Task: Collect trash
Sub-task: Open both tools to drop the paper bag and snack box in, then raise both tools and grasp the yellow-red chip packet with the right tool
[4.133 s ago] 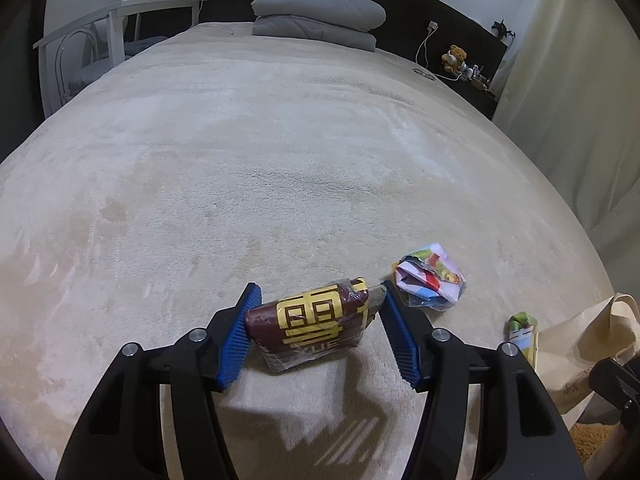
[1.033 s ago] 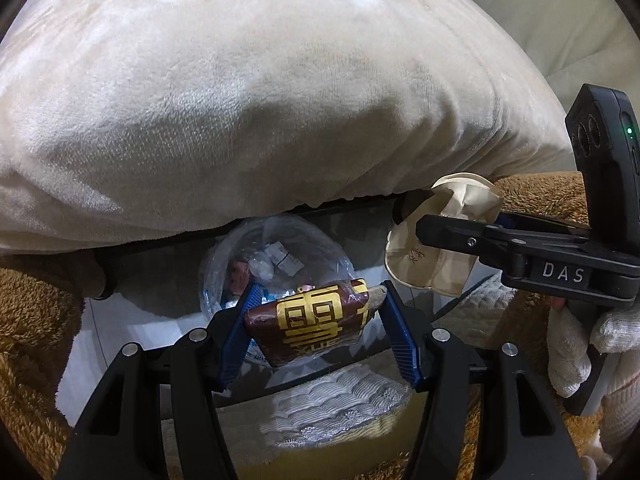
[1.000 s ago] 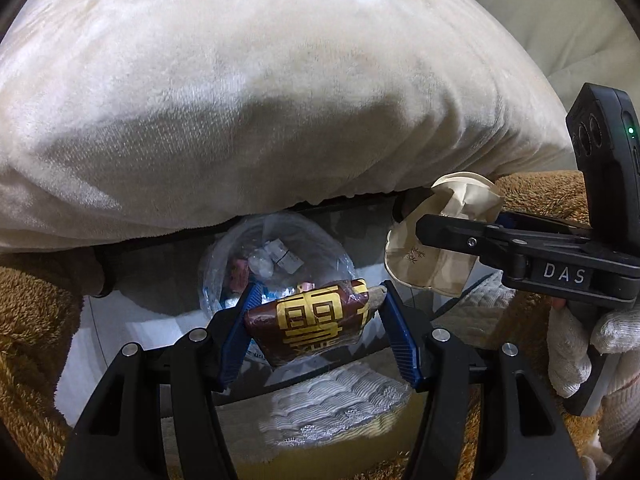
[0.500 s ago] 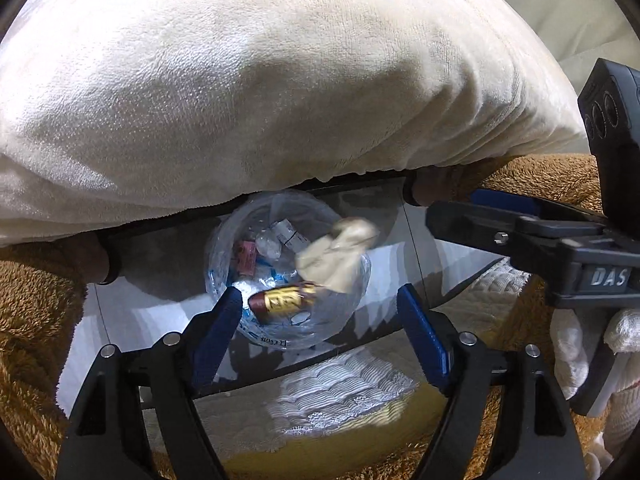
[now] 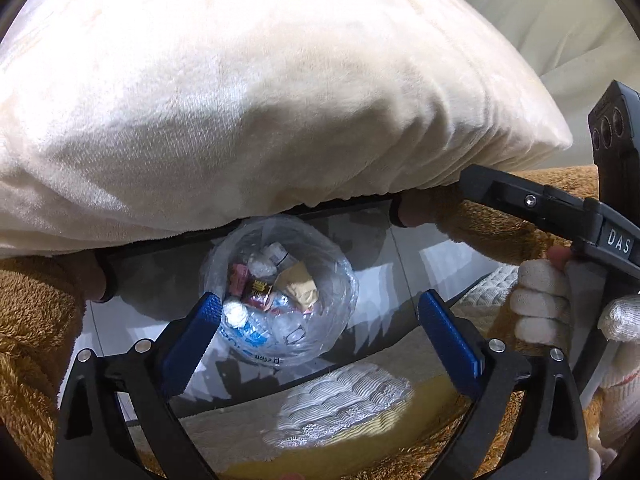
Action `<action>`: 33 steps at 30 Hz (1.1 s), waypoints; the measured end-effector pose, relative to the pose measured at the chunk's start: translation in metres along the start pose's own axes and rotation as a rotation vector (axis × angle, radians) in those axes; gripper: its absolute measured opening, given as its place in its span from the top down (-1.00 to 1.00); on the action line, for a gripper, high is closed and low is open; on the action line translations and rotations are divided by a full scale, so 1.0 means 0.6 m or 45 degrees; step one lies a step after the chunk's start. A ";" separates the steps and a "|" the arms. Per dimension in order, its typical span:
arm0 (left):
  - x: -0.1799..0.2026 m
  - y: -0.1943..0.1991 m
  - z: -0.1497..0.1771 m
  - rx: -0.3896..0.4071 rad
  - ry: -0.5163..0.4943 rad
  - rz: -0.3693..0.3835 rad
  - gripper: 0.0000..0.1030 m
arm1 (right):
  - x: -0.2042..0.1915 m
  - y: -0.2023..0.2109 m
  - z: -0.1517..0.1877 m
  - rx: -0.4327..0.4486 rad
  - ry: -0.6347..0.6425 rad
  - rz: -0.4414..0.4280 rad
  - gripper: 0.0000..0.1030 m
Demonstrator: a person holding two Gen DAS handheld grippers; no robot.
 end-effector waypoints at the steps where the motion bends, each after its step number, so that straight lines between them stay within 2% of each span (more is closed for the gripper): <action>1: -0.002 0.004 -0.002 0.016 0.005 -0.005 -0.88 | -0.002 0.006 -0.002 0.018 0.008 -0.007 -0.91; 3: -0.004 0.011 -0.007 0.052 0.003 -0.024 -0.88 | -0.003 0.016 -0.006 0.043 0.019 -0.016 -0.91; 6: -0.001 0.026 -0.015 0.090 0.010 0.046 -0.87 | -0.010 0.029 -0.012 0.081 0.046 -0.027 -0.91; 11: -0.008 0.053 -0.033 0.172 0.013 0.057 -0.88 | -0.018 0.057 -0.034 0.174 0.112 -0.022 -0.91; 16: -0.011 0.096 -0.073 0.307 -0.011 0.067 -0.88 | -0.022 0.090 -0.072 0.297 0.187 -0.002 -0.91; 19: -0.012 0.113 -0.102 0.350 -0.039 0.070 -0.88 | -0.026 0.105 -0.101 0.361 0.237 0.009 -0.91; 28: -0.020 0.143 -0.196 0.443 -0.119 0.034 -0.88 | -0.020 0.107 -0.204 0.430 0.310 0.025 -0.91; 30: -0.024 0.146 -0.216 0.450 -0.130 0.027 -0.88 | -0.019 0.091 -0.220 0.393 0.338 0.043 -0.91; 33: -0.025 0.145 -0.241 0.453 -0.162 0.032 -0.87 | -0.021 0.068 -0.239 0.348 0.365 0.012 -0.91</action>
Point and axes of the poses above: each gripper's, at about its wrist camera, not at the fingertips, and y roughly against the way its jaws point, x to its right, z to its underside, the point moved 5 cm from there along -y, roughly the way its jaws point, and after that the axes turned 9 degrees about x, right-handed, at the moved point
